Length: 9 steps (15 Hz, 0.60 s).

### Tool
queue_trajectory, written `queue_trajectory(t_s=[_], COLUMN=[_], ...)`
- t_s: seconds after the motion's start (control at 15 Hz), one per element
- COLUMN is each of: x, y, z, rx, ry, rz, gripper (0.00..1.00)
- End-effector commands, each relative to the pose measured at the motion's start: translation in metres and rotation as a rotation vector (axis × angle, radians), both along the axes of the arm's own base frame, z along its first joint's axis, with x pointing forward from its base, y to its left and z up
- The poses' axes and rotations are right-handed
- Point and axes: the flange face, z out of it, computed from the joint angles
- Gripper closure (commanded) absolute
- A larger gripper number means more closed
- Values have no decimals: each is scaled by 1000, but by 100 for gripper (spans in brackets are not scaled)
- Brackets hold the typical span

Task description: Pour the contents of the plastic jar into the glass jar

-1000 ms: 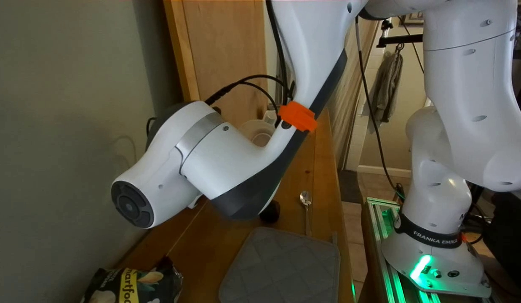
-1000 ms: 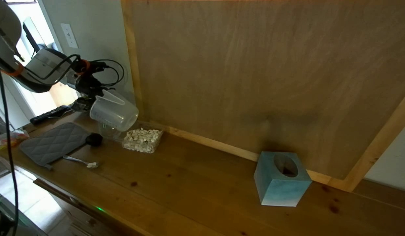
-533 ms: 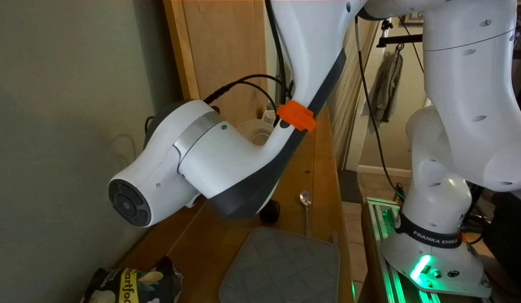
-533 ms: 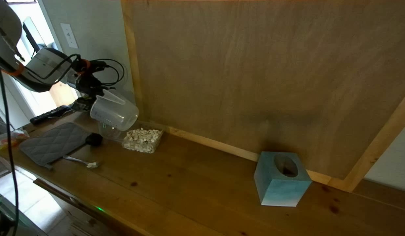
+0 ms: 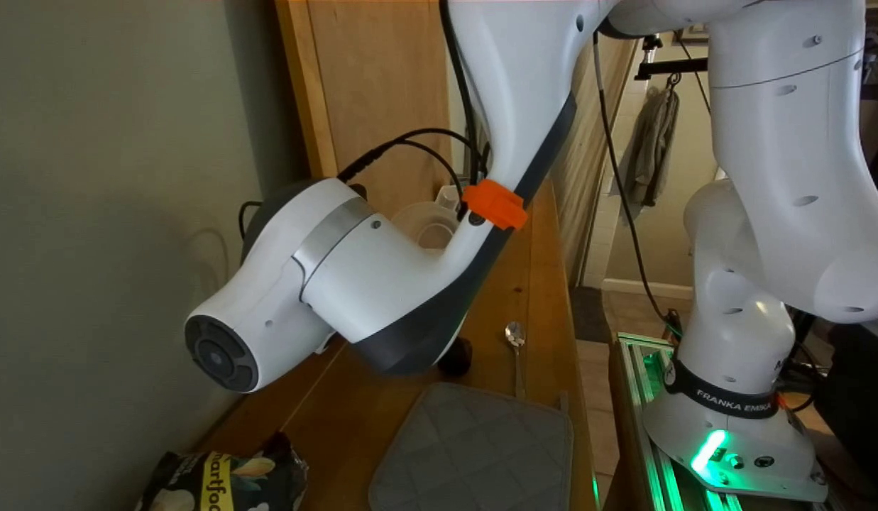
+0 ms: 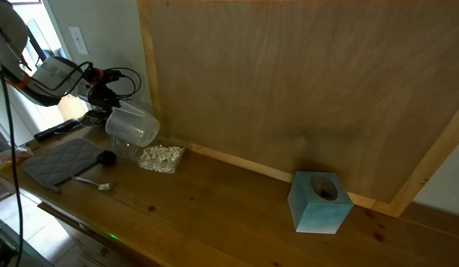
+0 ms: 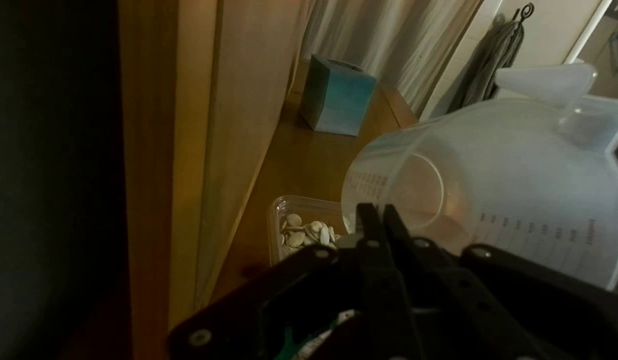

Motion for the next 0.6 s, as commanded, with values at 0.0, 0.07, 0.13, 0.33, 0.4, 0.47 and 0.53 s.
queue_trajectory(t_s=[0.0,0.07,0.13,0.33,0.4,0.47,0.53], x=[10,11,11,12,12,13,13], y=[3,3,3,6,7,8,9], z=[1,0,-1,-4,-5,-6,-7], rx=[-36,-37,-38,-42,-45,-46,-50], ry=[3,4,5,11,12,13,13], rz=[17,16,18,24,27,28,31], gripper=[99,99,99,99,99,99,99])
